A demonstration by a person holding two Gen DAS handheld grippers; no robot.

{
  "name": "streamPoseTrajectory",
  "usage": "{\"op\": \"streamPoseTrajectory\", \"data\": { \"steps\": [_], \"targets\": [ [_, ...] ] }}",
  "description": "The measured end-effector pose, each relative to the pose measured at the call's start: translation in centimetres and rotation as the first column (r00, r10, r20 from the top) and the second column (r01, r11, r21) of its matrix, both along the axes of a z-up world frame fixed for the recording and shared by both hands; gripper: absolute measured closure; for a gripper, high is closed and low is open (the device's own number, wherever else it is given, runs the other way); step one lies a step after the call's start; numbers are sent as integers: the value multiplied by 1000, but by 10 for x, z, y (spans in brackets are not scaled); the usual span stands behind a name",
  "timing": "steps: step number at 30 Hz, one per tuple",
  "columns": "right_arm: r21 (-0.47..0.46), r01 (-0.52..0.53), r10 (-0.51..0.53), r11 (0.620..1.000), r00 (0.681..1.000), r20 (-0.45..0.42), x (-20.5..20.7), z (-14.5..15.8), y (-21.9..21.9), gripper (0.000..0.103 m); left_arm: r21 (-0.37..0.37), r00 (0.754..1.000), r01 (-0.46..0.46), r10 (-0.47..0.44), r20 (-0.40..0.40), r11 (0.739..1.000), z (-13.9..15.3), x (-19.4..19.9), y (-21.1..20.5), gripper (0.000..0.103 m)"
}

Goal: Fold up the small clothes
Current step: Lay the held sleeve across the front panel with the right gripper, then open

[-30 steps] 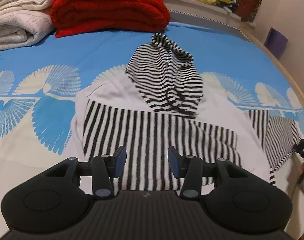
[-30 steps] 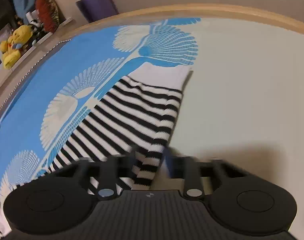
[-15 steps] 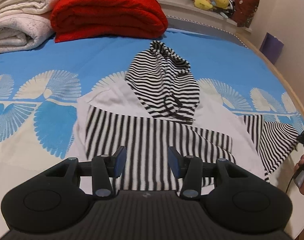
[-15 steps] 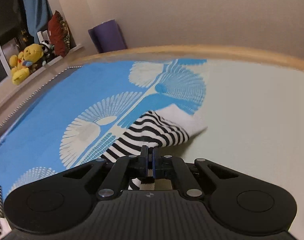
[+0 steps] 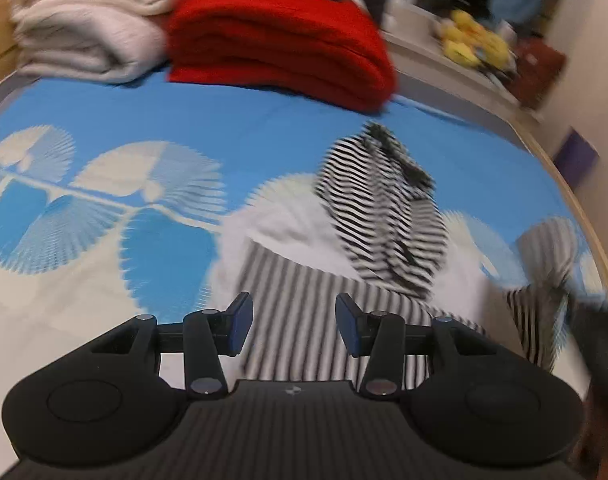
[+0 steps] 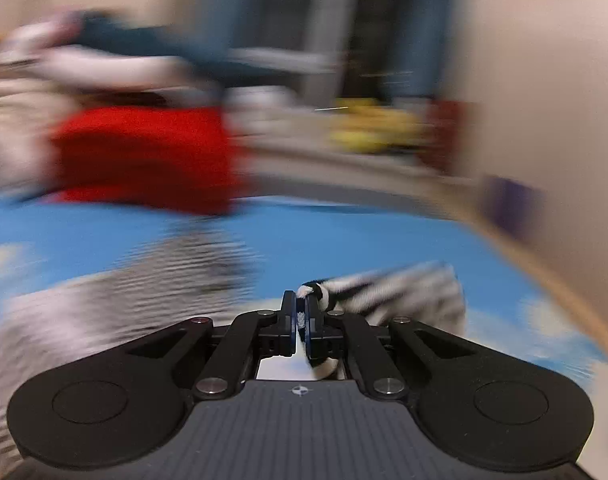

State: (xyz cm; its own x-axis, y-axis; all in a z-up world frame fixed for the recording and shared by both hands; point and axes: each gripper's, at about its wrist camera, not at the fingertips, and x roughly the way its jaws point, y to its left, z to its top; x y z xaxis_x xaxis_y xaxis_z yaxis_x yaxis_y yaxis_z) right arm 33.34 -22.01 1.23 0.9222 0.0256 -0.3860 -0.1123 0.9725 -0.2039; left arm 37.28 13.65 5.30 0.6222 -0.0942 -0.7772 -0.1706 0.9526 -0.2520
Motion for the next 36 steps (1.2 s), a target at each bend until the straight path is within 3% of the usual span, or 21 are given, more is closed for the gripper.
{"op": "streamPoseTrajectory", "data": {
  "steps": [1,3,4,5,7,9,10,12,17,22,25,29,31,34,36],
  "targets": [
    [34,-128,130,991,988,-83,-11,-1,24,98,-7,1000,-22,22,-5,1000,0,1,10,52],
    [94,-294,308,951,917,-252,-25,-12,53,86,-14,999,-54,53,-10,998,1,2,25,52],
    [111,-343,361,933,884,-297,-34,-19,62,76,-14,998,-68,68,-12,998,1,2,32,52],
    [111,-365,382,924,871,-309,-43,-26,65,71,-13,997,-76,76,-13,997,2,1,36,52],
    [122,-323,346,938,882,-321,-47,-40,58,70,-5,997,-77,77,-15,997,0,-2,41,52],
    [179,-174,232,968,892,-387,-33,-49,41,70,-24,997,-65,65,-39,998,-5,-3,43,52],
    [230,-115,200,966,898,-392,-28,-49,33,68,-46,996,-68,65,-54,997,-9,-3,45,52],
    [373,-25,184,927,899,-397,-15,-50,15,66,-75,994,-74,68,-86,994,-17,-1,47,52],
    [346,39,132,937,880,-456,4,-77,9,53,-47,989,-99,93,-116,994,-31,10,43,52],
    [363,30,192,931,805,-561,14,-110,29,53,-79,987,-86,74,-141,993,-40,18,33,52],
    [400,-57,308,915,739,-599,12,-116,49,52,-142,979,-91,62,-196,986,-58,26,30,52],
    [487,-337,580,806,612,-538,-18,-96,76,54,-172,972,-124,85,-219,977,-64,32,36,52],
    [503,-414,647,758,569,-507,-32,-87,79,54,-177,974,-118,79,-212,977,-64,34,37,51],
    [479,-420,633,771,588,-503,-40,-78,71,54,-183,970,-111,66,-236,977,-73,38,32,50],
    [461,-374,583,804,647,-492,-37,-70,55,54,-196,963,-112,57,-265,974,-83,40,26,50]
  ]
}}
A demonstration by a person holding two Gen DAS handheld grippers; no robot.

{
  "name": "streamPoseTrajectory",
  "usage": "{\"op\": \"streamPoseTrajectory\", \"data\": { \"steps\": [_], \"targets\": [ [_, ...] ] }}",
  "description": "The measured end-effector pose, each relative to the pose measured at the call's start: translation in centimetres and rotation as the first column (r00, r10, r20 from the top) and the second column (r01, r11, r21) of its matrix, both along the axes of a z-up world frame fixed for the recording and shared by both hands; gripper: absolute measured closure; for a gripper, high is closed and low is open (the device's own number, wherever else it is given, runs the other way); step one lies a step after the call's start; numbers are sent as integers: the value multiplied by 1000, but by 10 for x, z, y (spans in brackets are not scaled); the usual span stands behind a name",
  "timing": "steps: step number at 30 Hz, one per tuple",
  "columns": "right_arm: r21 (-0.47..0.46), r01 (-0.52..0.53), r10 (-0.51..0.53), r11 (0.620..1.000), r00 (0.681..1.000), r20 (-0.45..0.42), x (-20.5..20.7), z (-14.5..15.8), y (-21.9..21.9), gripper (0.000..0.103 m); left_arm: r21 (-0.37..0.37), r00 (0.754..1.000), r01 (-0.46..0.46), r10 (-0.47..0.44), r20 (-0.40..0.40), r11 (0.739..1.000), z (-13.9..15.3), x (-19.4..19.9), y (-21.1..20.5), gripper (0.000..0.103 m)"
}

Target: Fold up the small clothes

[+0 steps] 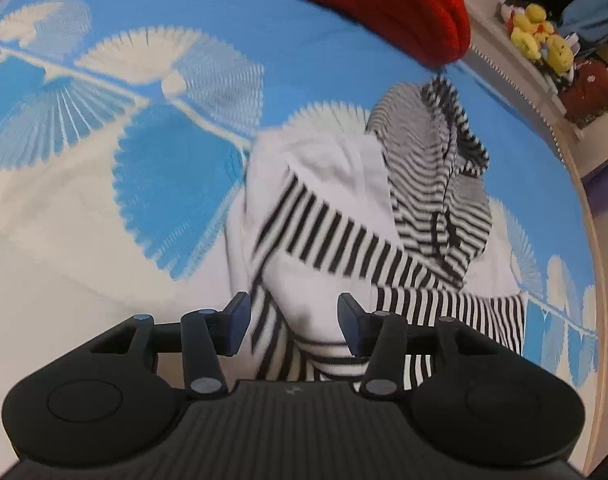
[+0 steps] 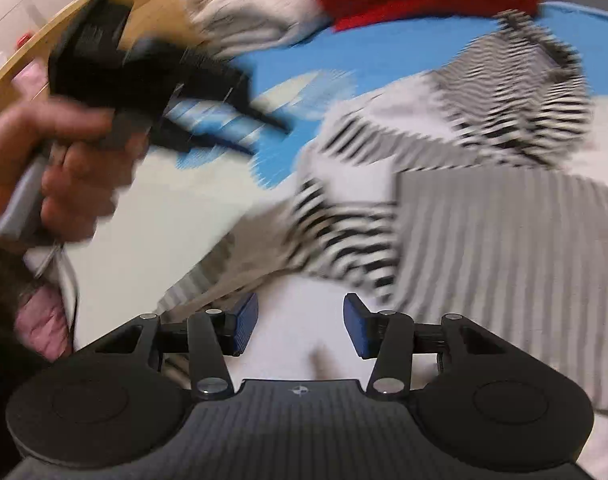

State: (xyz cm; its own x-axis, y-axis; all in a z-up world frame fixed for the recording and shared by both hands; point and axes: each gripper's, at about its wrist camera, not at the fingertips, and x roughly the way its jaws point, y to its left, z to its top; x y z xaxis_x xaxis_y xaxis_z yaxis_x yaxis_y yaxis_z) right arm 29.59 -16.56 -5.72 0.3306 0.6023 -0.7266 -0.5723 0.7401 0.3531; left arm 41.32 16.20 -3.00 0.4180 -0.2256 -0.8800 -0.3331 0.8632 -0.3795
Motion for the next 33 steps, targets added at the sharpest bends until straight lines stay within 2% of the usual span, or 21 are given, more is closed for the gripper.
{"op": "streamPoseTrajectory", "data": {
  "steps": [2,3,5,7,8,9,11,14,17,18,19,20,22,23,24,26,28,31,32,33],
  "targets": [
    [-28,135,-135,990,991,15,9,5,-21,53,-18,1000,9,-9,-19,1000,-8,3,-13,50],
    [-60,231,-230,971,973,24,14,6,-33,53,-14,1000,19,-20,-18,1000,-9,4,-19,50],
    [-153,430,-429,890,902,38,22,2,-61,52,18,999,50,-49,-8,999,-11,9,-39,49],
    [-242,581,-589,777,807,44,27,-7,-88,52,68,997,71,-71,9,995,-14,13,-59,32],
    [-264,626,-642,733,766,35,28,-12,-102,52,103,997,80,-82,16,991,-17,15,-69,28],
    [-261,659,-680,705,733,15,28,-16,-115,52,138,996,84,-87,12,987,-22,18,-79,24],
    [-239,696,-721,677,692,-30,24,-23,-133,52,189,996,84,-83,-10,978,-34,23,-95,23],
    [-199,710,-735,676,670,-105,20,-27,-142,52,234,995,89,-78,-57,968,-53,26,-113,19],
    [-196,701,-726,686,675,-130,19,-28,-138,52,311,993,114,-103,-53,943,-62,23,-127,19],
    [-195,701,-727,686,671,-145,23,-30,-138,52,337,994,104,-94,-46,936,-61,22,-128,27],
    [-194,702,-728,686,667,-159,25,-31,-139,52,358,995,96,-85,-46,929,-60,20,-126,41],
    [-194,703,-729,684,664,-166,28,-32,-140,52,368,996,86,-73,-49,926,-58,19,-123,47],
    [-195,704,-731,683,661,-172,32,-34,-141,52,360,999,39,-32,-26,932,-48,16,-109,72],
    [-196,705,-732,681,659,-174,33,-35,-142,52,353,1000,12,-10,-7,936,-40,15,-102,76],
    [-197,707,-734,679,656,-176,34,-35,-141,52,330,1000,-21,14,24,944,-31,13,-94,79],
    [-199,710,-738,675,651,-178,34,-35,-141,52,215,992,-76,53,113,974,-10,6,-75,84],
    [-203,717,-745,667,643,-178,35,-35,-141,53,82,974,-84,64,220,993,11,-3,-61,85],
    [-206,749,-775,630,622,-111,35,-26,-135,53,-57,919,-53,71,387,997,44,-20,-46,85],
    [-196,753,-775,628,629,-64,34,-19,-130,52,-96,901,-45,82,426,994,52,-27,-39,85],
    [-175,752,-766,636,642,-26,33,-13,-125,52,-119,898,-46,93,429,992,55,-31,-33,81]
  ]
}}
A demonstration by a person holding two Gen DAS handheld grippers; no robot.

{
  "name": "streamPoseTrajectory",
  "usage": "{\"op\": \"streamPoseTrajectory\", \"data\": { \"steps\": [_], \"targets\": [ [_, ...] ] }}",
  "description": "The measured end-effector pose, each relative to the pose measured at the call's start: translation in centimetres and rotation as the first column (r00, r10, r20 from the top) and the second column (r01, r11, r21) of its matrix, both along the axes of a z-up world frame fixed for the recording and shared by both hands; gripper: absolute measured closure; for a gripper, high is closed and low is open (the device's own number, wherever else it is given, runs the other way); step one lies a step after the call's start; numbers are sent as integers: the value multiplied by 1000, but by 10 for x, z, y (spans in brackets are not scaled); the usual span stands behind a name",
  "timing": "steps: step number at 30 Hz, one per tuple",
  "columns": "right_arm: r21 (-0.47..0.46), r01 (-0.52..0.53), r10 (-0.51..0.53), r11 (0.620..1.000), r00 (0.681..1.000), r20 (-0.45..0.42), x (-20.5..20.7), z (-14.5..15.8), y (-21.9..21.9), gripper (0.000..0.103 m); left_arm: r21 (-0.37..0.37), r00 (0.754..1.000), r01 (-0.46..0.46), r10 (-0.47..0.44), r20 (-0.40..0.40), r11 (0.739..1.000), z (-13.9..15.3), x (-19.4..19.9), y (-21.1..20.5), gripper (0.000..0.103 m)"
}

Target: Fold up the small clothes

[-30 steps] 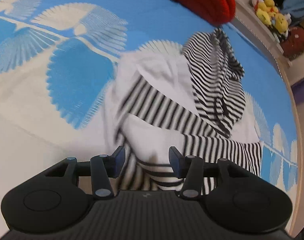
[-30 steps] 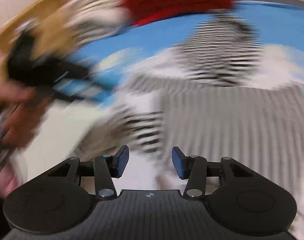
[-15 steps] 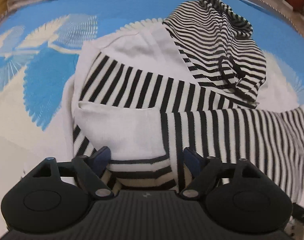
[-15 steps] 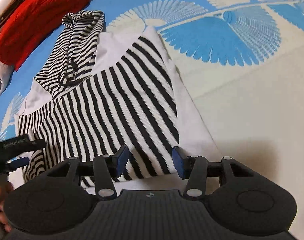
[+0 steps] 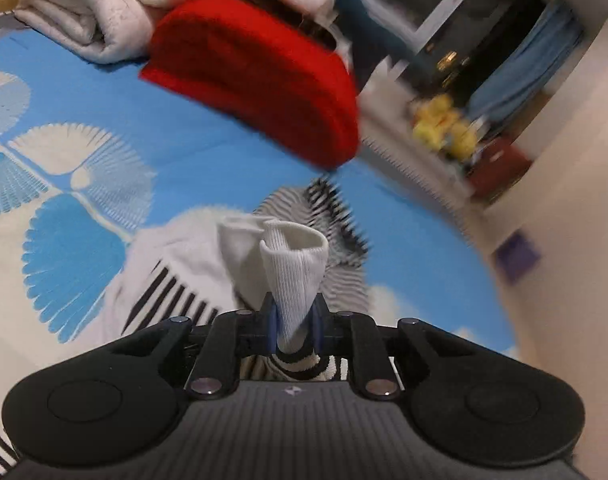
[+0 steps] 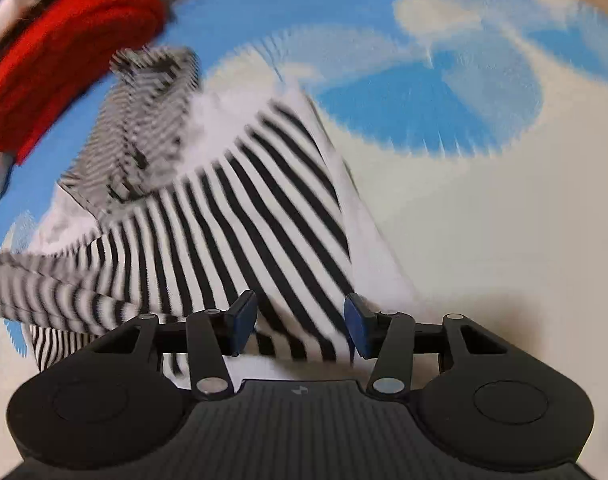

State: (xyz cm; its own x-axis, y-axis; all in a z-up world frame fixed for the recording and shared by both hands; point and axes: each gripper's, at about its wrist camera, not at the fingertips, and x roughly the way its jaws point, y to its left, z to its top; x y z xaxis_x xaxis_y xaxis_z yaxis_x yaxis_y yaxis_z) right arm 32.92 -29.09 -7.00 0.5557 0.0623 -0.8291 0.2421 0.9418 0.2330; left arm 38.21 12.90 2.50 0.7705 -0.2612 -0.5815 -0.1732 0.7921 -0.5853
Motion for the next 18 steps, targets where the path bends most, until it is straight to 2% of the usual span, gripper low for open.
{"op": "streamPoseTrajectory", "data": {
  "steps": [2,3,5,6,7,11,12,14,15,16,17,18],
  "targets": [
    [2,-21,21,1000,999,46,1,7,6,52,-25,995,-42,40,-95,999,-10,-6,17,69],
    [15,-23,22,1000,999,46,2,7,8,52,-24,979,-75,70,-191,997,-23,-6,27,58],
    [44,-16,16,999,1000,5,6,1,9,52,28,924,-116,118,-363,993,-44,-4,43,56],
    [58,-2,4,998,1000,-28,7,-5,8,52,17,915,-142,138,-378,990,-51,-5,50,56],
    [68,15,-11,998,999,-52,8,-10,7,52,2,917,-153,143,-373,988,-52,-5,54,56],
    [58,31,-27,998,997,-72,10,-16,13,52,54,955,-46,59,-289,997,-43,7,44,53],
    [53,26,-22,998,997,-71,11,-17,13,52,54,957,-15,29,-289,998,-46,6,38,53],
    [44,27,-23,999,996,-86,13,-20,12,52,27,944,35,-24,-329,999,-64,10,32,53],
    [35,38,-35,999,995,-95,13,-22,11,53,19,930,49,-39,-365,999,-75,12,27,53],
    [29,50,-47,998,994,-99,13,-23,9,55,26,903,65,-47,-428,998,-92,14,25,53],
    [22,56,-54,998,994,-93,13,-22,9,55,48,869,78,-44,-493,996,-105,14,24,53],
    [2,52,-51,999,996,-76,13,-19,11,55,83,824,91,-28,-566,992,-119,13,24,52]
  ]
}}
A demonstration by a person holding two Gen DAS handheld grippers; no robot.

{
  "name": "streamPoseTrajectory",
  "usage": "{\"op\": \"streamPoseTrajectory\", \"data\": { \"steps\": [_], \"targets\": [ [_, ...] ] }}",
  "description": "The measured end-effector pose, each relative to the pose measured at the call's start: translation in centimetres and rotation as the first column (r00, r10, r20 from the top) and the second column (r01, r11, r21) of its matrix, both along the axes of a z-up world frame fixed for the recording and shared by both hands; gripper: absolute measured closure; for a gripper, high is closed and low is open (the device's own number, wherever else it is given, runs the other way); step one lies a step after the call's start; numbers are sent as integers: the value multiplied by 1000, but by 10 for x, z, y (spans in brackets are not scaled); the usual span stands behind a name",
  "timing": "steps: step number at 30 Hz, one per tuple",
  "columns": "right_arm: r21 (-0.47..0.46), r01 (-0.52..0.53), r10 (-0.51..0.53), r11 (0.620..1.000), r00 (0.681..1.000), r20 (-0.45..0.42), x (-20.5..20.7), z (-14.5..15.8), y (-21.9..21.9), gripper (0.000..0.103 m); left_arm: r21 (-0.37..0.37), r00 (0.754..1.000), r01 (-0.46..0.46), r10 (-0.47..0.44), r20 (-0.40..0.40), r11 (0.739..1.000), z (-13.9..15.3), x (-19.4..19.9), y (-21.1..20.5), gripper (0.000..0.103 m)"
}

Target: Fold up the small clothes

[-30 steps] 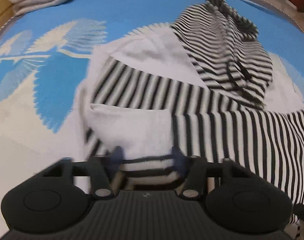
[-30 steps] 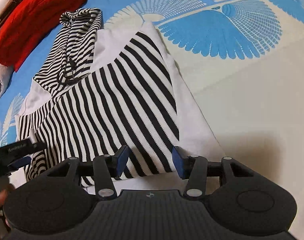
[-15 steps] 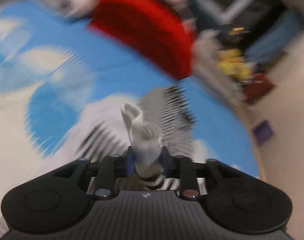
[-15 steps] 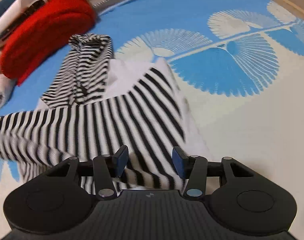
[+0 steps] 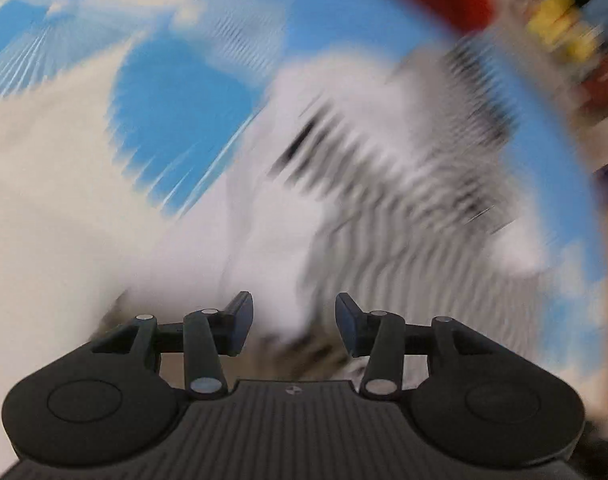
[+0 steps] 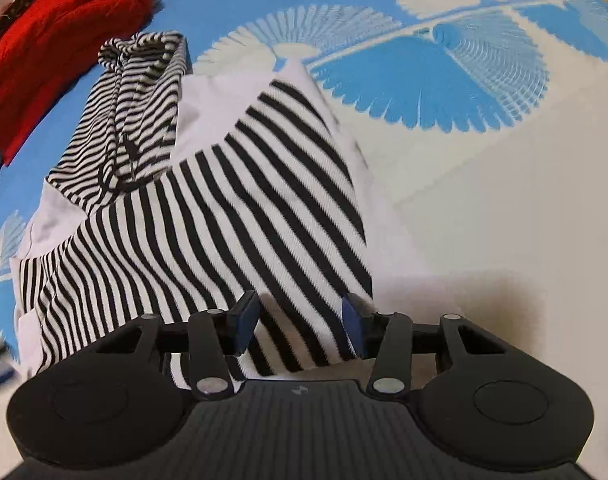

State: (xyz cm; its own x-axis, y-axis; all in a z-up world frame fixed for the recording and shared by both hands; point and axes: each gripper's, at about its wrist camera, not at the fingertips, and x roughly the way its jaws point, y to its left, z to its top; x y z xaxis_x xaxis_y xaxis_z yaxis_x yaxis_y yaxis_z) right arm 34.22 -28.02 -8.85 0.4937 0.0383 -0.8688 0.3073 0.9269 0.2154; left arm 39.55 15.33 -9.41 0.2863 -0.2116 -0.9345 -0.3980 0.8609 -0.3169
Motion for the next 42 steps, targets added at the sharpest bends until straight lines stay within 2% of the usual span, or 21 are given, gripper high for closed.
{"op": "streamPoseTrajectory", "data": {
  "steps": [1,3,4,6,8,11,14,15,19,22,25,29,38,42],
  "targets": [
    [-38,-16,17,999,1000,22,-1,4,4,54,19,999,-3,4,-48,1000,-8,-2,0,48],
    [-151,-85,96,985,993,71,0,14,17,52,15,999,-24,24,-26,1000,0,-2,1,49],
    [-166,-113,127,980,989,76,1,16,21,49,32,1000,-12,12,-1,999,8,-2,-2,49],
    [-108,-123,128,986,991,41,4,10,16,47,96,997,18,-26,79,995,26,-1,-10,49],
    [-62,-96,95,993,995,-22,6,-3,8,49,156,991,60,-77,106,986,32,1,-18,48],
    [-71,-106,104,992,994,-29,5,-5,8,49,127,995,69,-78,68,989,23,1,-22,48],
    [-94,-95,97,991,995,27,2,6,10,48,42,999,32,-31,-13,999,5,0,-13,48],
    [-105,-104,109,989,993,42,2,10,11,48,42,1000,21,-20,-15,999,5,-4,-11,48],
    [-108,-111,115,988,993,35,6,10,6,48,136,997,49,-57,57,989,27,-4,-17,48],
    [-94,-101,101,990,995,-3,6,5,2,48,164,991,70,-88,105,984,38,-2,-23,48],
    [-100,-102,103,990,995,6,2,9,2,48,151,993,77,-89,80,986,31,0,-27,48],
    [-128,-108,114,986,993,38,-1,18,2,48,93,999,51,-50,-7,994,11,-1,-24,48],
    [-248,-125,158,961,980,119,-11,44,2,48,163,983,99,-123,139,982,53,-5,-40,48],
    [-279,-144,184,949,975,121,-18,48,4,48,216,978,144,-172,119,966,32,-4,-49,45]
  ]
}}
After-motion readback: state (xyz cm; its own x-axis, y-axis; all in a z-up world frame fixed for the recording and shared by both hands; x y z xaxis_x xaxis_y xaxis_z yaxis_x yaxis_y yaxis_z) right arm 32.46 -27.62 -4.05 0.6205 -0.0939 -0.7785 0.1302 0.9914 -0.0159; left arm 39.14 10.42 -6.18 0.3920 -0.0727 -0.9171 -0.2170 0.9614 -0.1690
